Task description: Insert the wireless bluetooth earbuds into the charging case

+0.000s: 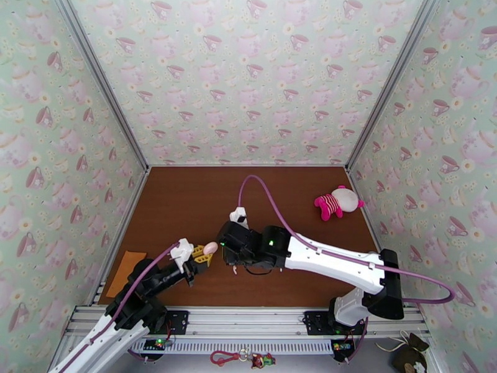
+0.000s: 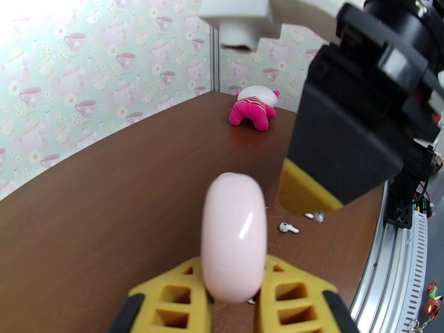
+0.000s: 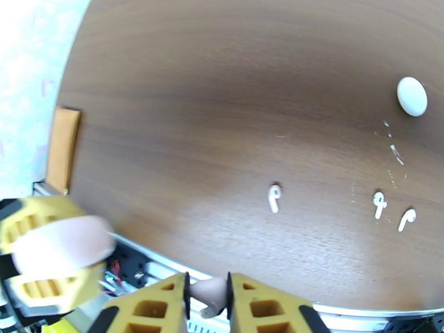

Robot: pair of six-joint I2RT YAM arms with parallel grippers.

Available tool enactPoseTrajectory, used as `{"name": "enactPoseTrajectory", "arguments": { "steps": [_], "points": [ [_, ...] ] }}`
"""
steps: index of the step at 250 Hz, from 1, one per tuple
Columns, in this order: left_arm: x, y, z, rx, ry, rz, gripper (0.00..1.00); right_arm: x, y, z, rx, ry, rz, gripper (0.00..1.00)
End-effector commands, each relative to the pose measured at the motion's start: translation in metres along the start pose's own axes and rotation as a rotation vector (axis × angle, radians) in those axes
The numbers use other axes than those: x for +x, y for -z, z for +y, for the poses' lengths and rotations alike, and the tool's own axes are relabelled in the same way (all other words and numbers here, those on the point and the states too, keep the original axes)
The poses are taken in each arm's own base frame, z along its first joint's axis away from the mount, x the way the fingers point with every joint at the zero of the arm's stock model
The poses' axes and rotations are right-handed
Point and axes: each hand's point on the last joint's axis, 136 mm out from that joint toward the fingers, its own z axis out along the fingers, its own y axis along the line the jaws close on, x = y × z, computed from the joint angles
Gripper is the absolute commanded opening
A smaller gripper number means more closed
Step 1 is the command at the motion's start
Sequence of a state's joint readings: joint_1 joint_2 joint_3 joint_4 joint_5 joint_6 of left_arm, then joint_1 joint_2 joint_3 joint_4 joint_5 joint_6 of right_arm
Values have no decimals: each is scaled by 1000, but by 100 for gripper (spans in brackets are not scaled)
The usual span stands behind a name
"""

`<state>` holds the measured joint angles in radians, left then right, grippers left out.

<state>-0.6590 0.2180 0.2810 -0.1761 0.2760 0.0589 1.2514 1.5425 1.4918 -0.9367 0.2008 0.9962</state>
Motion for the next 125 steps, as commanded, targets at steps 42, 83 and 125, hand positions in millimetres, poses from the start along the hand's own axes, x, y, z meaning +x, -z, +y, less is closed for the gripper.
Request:
{"name": "enactPoseTrajectory", "arguments": {
  "steps": [42,83,125],
  "points": [
    [5,-2,-4,20,-3,10,0,-5,21,29,-108,57,-13,24],
    [5,-3,-6,27,-6,11,0,-2,21,38,-138,67,-1,25],
    [4,-3,-4,16,-4,9,0,1,21,38,-140,64,7,25]
  ]
}}
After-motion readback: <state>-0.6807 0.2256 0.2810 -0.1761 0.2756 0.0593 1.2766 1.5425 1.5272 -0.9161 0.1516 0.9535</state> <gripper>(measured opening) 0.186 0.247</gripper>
